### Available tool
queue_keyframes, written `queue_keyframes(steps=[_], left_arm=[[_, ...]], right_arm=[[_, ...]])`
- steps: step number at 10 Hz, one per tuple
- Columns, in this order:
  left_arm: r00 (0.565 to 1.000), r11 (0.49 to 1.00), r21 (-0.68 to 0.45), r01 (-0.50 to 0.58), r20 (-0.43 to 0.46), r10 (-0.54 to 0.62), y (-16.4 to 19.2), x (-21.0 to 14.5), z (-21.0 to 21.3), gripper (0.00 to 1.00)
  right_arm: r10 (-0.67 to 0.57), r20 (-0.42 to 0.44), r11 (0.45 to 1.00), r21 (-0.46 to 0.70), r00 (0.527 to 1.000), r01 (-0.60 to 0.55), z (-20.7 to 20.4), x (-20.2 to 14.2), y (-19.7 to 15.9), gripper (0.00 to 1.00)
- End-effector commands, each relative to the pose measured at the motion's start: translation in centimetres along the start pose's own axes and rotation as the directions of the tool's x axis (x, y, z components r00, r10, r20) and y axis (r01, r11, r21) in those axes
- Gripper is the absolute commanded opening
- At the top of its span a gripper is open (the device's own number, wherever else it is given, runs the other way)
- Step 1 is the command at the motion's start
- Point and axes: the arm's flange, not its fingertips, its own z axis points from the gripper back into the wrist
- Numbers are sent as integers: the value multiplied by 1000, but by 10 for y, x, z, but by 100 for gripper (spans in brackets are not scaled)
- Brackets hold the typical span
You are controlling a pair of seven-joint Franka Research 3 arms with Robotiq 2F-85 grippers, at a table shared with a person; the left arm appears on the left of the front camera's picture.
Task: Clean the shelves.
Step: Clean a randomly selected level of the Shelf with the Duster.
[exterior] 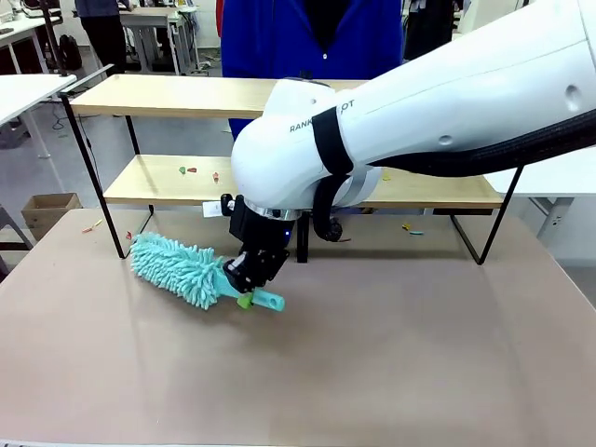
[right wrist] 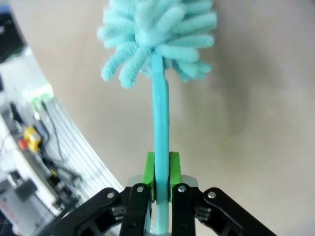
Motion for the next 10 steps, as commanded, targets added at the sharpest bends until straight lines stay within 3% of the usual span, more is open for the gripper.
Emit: queue_keyframes(steps=[1,3,5,6,7,9,10], left_arm=[[1000,1000,-7,-3,2,3,0,0,0,100],[1000,1000,-7,-3,2,3,0,0,0,100],[1000,1000,-7,-3,2,3,0,0,0,100],[1000,1000,-7,-3,2,3,0,0,0,100],[1000,1000,-7,-3,2,3,0,0,0,100],[1000,1000,-7,-3,2,3,0,0,0,100],[1000,1000,-7,-3,2,3,0,0,0,100]], right_arm=[[171,-140,985,-12,975,-175,7,-20,1,13],[331,-171,943,76,928,-323,16,-41,8,13],[483,-109,866,206,869,-455,31,-70,5,13],[456,-62,877,203,888,-436,39,-80,-3,13],[401,51,897,182,915,-404,56,-97,-17,13],[314,229,919,169,921,-356,85,-132,-40,13],[304,274,915,182,913,-359,93,-147,-48,13]])
